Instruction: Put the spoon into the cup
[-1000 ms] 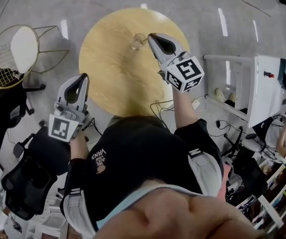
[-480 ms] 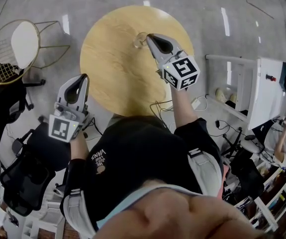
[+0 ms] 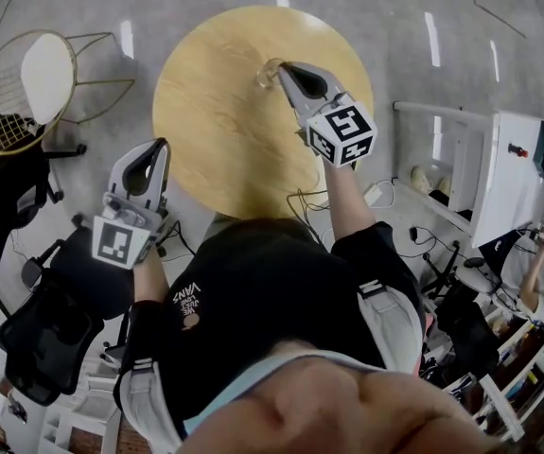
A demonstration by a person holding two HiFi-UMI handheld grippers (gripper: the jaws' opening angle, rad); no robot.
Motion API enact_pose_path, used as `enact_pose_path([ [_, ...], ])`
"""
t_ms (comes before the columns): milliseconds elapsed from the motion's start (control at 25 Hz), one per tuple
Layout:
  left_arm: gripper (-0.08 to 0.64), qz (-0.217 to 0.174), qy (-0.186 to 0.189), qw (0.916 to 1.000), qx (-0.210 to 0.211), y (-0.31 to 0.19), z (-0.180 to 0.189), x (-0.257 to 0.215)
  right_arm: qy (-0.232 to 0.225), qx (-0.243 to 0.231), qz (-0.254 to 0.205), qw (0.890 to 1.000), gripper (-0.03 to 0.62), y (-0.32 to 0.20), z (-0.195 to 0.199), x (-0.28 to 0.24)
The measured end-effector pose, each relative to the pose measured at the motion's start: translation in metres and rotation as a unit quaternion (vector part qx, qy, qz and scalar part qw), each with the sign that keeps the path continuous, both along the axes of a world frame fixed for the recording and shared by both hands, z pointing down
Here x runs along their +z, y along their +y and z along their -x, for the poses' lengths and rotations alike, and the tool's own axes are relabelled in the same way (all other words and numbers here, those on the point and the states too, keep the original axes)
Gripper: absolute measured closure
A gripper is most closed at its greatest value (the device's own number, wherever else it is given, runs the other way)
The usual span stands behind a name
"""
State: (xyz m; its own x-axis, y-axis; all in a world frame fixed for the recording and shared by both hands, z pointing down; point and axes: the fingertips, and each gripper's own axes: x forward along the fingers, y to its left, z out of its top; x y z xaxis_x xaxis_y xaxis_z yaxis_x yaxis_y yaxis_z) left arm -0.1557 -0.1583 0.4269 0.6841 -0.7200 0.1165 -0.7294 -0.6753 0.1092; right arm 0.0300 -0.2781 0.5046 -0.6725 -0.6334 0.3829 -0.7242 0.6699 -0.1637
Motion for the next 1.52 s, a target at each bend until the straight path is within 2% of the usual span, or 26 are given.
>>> enact_pose_path([
  [1520, 0.563, 0.017, -0.001, 0.9997, -0.016, 0.002, 0.008, 0.011, 0.06, -0.021, 0.034, 0.997, 0.591, -0.006, 0.016, 0.058],
])
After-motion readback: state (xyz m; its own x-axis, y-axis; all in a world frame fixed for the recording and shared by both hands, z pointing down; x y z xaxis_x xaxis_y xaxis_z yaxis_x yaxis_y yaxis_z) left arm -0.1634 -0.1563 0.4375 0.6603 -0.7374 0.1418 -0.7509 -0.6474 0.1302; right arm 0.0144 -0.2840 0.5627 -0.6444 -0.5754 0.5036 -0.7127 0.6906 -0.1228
